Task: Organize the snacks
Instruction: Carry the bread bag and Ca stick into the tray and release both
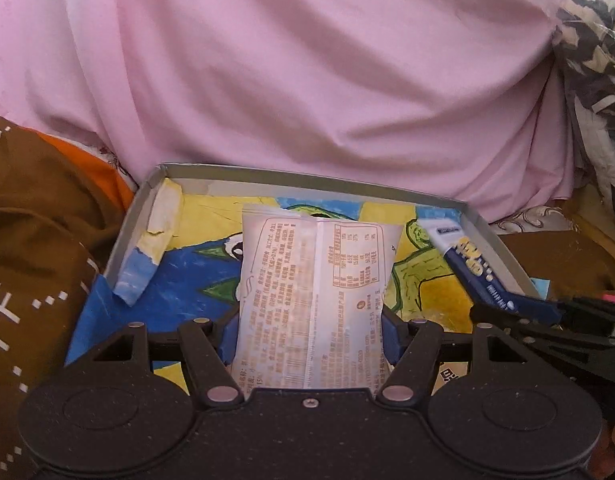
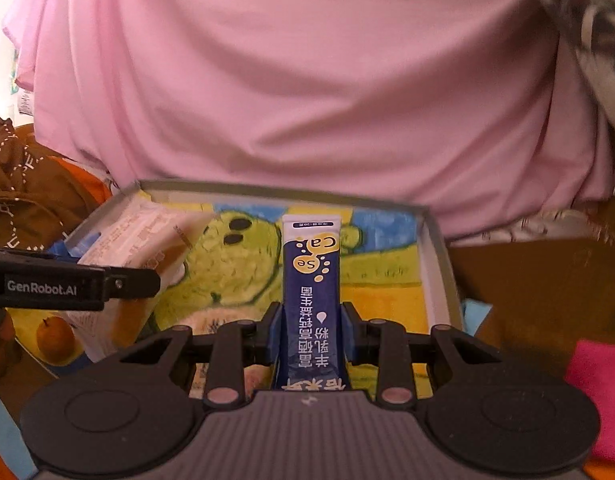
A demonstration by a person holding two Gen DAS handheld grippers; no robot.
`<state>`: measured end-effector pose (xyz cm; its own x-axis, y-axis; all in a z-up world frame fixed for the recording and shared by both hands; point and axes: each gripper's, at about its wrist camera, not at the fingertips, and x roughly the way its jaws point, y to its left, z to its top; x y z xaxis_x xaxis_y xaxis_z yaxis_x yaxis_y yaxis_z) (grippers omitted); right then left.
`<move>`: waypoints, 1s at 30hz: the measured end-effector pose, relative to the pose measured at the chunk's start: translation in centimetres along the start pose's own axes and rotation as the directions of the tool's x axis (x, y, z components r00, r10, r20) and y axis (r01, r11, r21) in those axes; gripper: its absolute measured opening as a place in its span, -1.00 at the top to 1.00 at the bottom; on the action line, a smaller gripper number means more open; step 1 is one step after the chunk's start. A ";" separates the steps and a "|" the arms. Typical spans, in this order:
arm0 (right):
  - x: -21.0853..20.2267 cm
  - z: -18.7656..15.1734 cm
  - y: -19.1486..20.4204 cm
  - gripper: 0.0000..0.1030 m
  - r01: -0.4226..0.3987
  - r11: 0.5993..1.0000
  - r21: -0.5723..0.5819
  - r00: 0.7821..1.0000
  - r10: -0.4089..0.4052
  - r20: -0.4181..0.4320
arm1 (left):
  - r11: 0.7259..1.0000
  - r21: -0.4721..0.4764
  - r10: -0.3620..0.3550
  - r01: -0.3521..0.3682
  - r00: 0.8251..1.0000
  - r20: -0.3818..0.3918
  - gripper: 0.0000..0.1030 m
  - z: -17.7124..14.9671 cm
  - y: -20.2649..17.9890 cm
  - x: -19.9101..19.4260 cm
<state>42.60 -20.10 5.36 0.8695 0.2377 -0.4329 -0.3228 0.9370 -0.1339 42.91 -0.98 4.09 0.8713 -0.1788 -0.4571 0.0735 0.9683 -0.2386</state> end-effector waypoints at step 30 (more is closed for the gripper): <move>-6.8 1.3 0.2 -0.95 0.081 0.997 -0.011 0.989 -0.079 0.122 | 0.996 -0.074 -0.033 0.039 0.997 0.077 -0.80 2.2 -1.2 -5.5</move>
<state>37.16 -21.17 9.46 0.9316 0.1922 -0.3087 -0.2551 0.9504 -0.1780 39.14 -0.77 8.77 0.9029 -0.1972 -0.3819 0.0713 0.9449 -0.3194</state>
